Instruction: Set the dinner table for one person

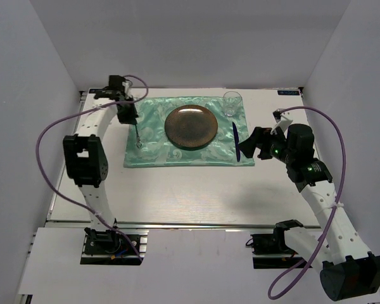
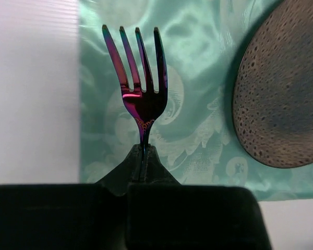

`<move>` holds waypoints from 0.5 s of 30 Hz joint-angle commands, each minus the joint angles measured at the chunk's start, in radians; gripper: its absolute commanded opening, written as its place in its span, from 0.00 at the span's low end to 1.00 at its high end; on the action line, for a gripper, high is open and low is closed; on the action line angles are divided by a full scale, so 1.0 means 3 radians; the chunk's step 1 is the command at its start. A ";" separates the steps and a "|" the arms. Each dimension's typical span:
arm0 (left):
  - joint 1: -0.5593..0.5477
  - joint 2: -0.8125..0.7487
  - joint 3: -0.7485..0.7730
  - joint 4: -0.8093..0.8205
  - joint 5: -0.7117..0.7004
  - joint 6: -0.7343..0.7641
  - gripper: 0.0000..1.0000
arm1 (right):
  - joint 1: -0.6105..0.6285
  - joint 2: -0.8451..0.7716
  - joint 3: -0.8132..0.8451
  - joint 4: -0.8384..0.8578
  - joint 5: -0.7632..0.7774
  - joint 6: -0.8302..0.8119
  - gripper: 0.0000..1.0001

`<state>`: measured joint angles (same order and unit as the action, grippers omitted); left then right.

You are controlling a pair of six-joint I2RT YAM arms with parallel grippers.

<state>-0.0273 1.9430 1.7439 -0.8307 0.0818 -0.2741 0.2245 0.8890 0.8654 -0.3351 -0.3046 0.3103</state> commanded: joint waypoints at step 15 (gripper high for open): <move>-0.0538 0.0876 0.0517 -0.0381 -0.0406 0.0249 0.00 | -0.0002 -0.0074 0.0091 -0.0095 0.0049 -0.0181 0.89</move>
<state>-0.1802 2.2433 1.8652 -0.9607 -0.0299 -0.2211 0.2245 0.8825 0.8658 -0.3653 -0.2939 0.2768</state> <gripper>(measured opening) 0.018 0.891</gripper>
